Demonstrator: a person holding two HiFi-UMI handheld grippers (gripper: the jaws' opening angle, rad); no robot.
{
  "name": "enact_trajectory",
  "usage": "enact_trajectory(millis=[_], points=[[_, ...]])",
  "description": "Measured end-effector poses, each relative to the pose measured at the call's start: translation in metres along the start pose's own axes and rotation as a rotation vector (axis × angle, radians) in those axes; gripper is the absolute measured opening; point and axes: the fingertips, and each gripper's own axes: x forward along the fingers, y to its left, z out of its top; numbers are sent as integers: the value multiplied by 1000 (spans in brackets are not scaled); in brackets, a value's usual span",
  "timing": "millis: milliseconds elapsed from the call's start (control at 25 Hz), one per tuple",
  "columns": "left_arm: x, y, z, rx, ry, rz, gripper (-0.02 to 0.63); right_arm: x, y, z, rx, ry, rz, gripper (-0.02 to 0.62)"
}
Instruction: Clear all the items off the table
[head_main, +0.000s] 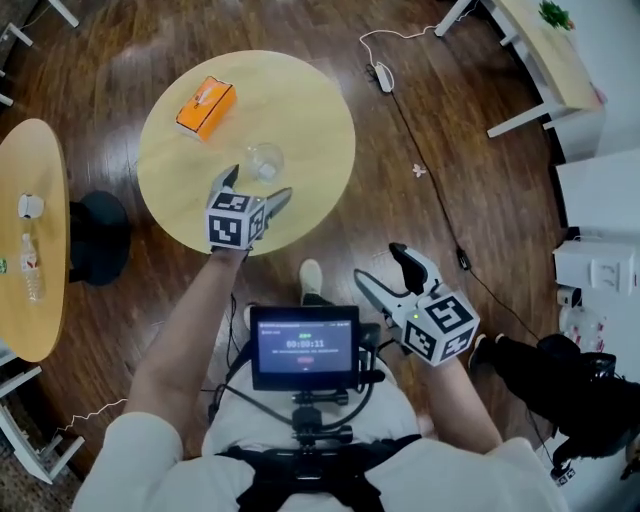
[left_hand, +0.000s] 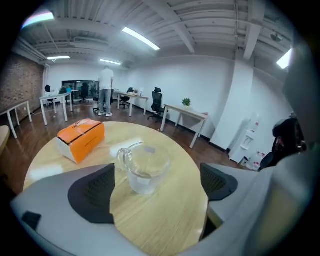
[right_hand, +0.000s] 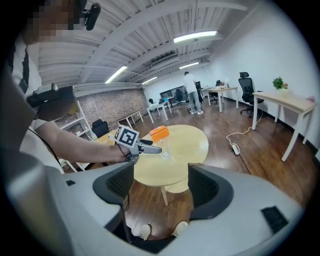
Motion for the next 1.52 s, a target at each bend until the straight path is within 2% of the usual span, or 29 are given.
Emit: enact_trajectory(millis=[520,640,680,760,1160,1520], points=[[59,35,-12,-84,-88,271,530,-2,-53,-23,14,112,26,349],[62,39,-11,-74,-94,306,462,-4,-59,-25,7,129,25,348],[63,39,-10,-66,-102,310,403,-5,-62,-25,6,134,23,350],[63,39,-7,-52,-113,310,394,-7,-65,-27,4,144,18,348],[45,37,-4,0,-75,258,384,-3,-67,-23,-18,152,49,348],[14,39,26,21,-126,226,383,16,-50,-4,-73,137,115,349]])
